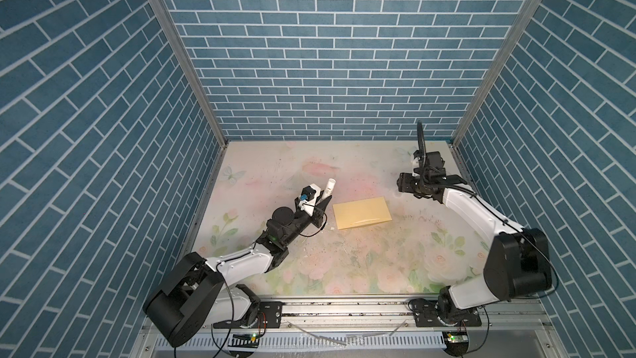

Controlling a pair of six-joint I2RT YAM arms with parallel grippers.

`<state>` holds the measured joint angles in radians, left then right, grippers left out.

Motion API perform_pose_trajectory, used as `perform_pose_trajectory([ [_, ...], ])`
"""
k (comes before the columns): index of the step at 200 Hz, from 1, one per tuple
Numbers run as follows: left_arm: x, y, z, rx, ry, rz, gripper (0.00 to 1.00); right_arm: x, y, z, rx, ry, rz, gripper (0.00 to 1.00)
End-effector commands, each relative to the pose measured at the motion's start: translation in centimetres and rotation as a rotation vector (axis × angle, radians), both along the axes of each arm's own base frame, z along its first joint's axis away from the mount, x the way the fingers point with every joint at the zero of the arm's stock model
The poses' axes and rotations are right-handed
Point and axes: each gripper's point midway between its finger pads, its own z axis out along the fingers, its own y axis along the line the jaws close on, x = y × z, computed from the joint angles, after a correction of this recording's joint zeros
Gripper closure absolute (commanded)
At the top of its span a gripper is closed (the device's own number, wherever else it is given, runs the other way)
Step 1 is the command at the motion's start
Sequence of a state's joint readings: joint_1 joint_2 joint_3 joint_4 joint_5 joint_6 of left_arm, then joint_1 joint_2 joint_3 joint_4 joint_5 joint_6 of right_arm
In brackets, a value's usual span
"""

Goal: Place the letter into the envelope and seal it
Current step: 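Set the white cap down on the table with the right gripper, then move the right gripper to the uncapped glue stick in the left gripper and grasp it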

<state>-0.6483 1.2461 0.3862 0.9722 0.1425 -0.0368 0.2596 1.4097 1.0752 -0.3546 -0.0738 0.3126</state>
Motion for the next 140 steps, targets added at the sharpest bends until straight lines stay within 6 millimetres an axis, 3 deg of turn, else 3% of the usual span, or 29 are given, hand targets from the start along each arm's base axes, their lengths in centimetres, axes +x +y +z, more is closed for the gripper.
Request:
perform_pose_trajectory([
  [1, -0.1, -0.3, 2.9, -0.080, -0.018, 0.001, 1.00, -1.8, 2.8, 2.8, 0.150, -0.097, 0.107, 0.32],
  [43, -0.4, -0.9, 4.5, -0.145, -0.001, 0.007, 1.00, -5.2, 7.5, 8.8, 0.293, -0.304, 0.291, 0.31],
  [88, -0.4, -1.9, 5.5, -0.188, 0.022, 0.024, 1.00, -8.3, 12.4, 11.5, 0.357, -0.385, 0.470, 0.30],
  [140, -0.2, -2.4, 6.4, -0.245, 0.048, 0.057, 1.00, -10.3, 16.0, 13.7, 0.451, -0.427, 0.597, 0.30],
])
